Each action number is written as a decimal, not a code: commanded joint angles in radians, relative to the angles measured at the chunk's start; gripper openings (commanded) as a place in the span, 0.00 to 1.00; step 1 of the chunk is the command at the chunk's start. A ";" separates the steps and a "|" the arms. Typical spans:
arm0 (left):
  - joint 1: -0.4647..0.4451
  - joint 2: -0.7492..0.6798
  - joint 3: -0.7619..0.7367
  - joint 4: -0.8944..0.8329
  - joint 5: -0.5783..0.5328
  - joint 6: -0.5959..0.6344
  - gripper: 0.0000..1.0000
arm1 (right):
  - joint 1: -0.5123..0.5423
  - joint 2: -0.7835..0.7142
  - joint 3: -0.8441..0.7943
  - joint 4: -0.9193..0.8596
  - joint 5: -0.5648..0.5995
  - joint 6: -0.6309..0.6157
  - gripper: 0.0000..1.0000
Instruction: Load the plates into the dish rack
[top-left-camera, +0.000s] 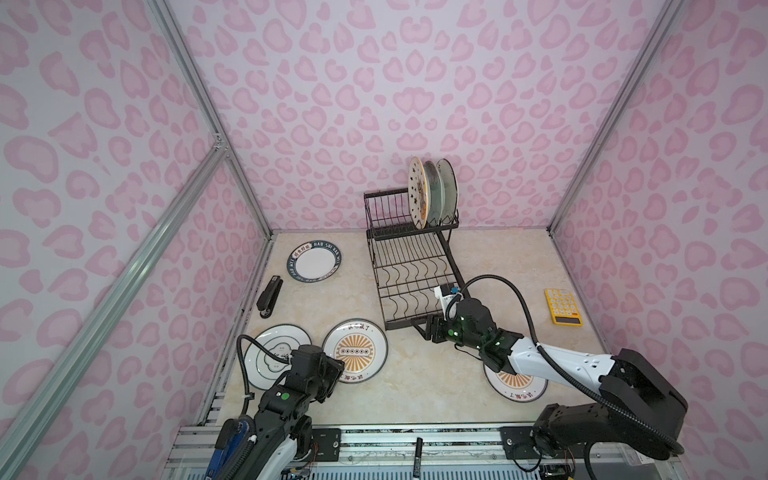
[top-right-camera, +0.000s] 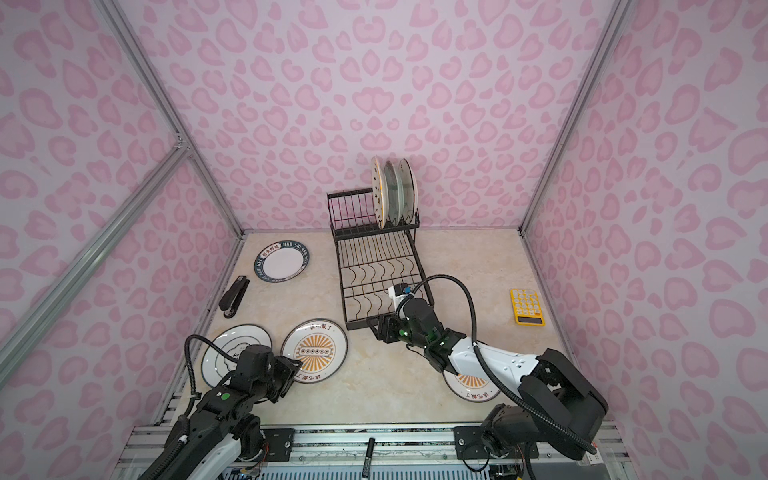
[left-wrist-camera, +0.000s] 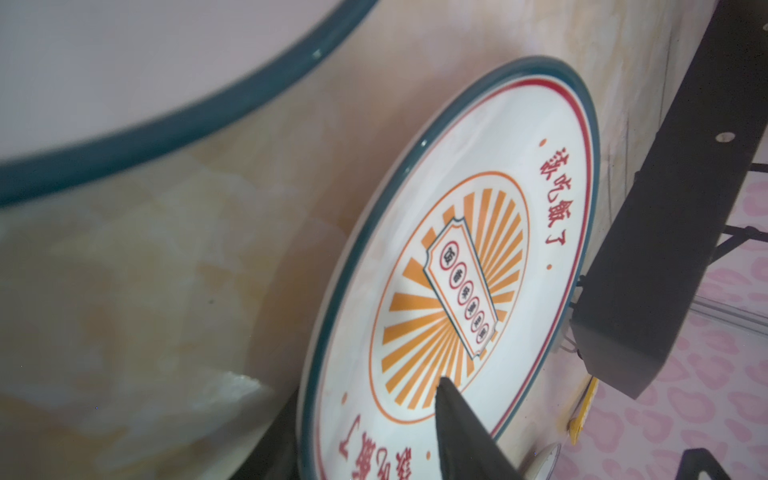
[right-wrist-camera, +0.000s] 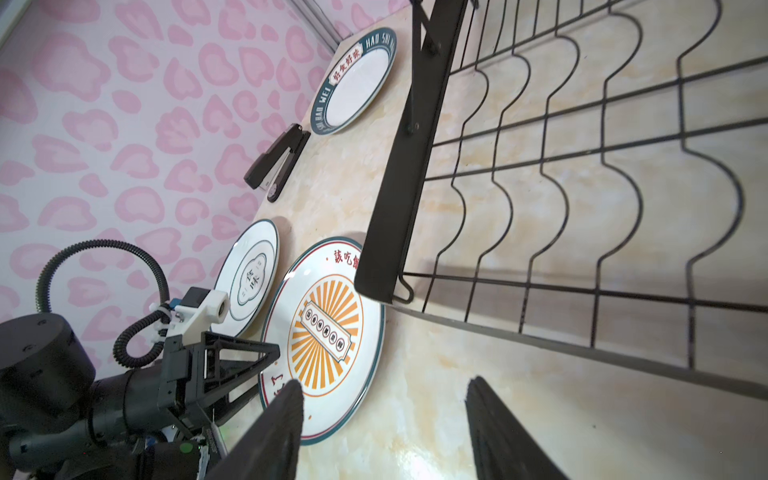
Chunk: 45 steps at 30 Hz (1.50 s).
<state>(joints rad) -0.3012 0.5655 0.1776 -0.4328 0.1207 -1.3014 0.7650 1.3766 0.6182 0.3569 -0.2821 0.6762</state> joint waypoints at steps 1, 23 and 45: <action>0.000 0.026 -0.005 0.003 -0.044 -0.006 0.49 | 0.011 0.015 -0.011 0.048 0.000 0.029 0.62; 0.020 0.189 0.134 0.010 -0.088 0.130 0.51 | 0.171 0.126 0.033 -0.030 0.069 0.150 0.58; 0.019 0.062 0.085 -0.097 -0.036 0.126 0.52 | 0.174 0.309 0.184 -0.103 -0.039 0.255 0.55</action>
<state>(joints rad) -0.2817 0.6491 0.2691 -0.4885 0.0738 -1.1698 0.9360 1.6699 0.7929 0.2634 -0.3080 0.9241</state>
